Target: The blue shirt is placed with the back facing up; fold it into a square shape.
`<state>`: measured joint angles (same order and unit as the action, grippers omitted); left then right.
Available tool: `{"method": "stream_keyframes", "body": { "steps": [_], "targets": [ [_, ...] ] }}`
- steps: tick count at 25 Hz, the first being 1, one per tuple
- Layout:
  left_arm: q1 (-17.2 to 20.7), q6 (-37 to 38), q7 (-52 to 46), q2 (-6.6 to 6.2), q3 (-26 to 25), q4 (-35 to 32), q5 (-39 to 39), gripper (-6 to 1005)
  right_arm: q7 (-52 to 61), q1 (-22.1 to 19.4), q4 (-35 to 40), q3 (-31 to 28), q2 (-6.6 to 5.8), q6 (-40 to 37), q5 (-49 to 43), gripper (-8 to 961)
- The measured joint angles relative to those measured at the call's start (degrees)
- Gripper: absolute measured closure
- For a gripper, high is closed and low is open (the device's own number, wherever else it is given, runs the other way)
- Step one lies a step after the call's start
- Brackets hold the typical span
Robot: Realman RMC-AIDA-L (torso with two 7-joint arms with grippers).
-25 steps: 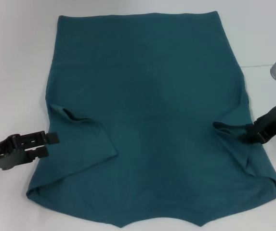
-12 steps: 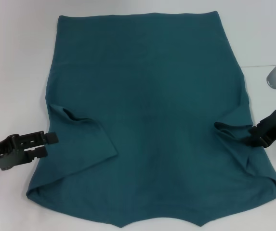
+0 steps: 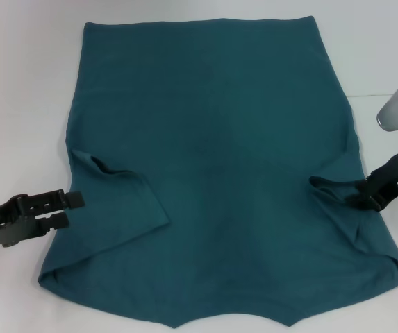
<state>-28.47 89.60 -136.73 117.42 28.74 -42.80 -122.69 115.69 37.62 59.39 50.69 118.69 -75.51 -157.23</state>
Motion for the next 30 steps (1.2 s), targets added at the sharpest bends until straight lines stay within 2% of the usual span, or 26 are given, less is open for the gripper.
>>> {"method": "stream_keyframes", "body": {
  "steps": [18, 30],
  "targets": [
    [-0.1, 0.0, -0.2, -0.08, 0.0, 0.0, 0.0, 264, -0.1, -1.1, 0.8, -2.3, -0.79, -0.5, 2.1, 656],
    [0.1, 0.2, -0.2, -0.04, 0.0, 0.0, 0.0, 264, -0.8, -1.1, -1.3, -0.7, -0.37, 2.4, 2.0, 660]
  ]
}}
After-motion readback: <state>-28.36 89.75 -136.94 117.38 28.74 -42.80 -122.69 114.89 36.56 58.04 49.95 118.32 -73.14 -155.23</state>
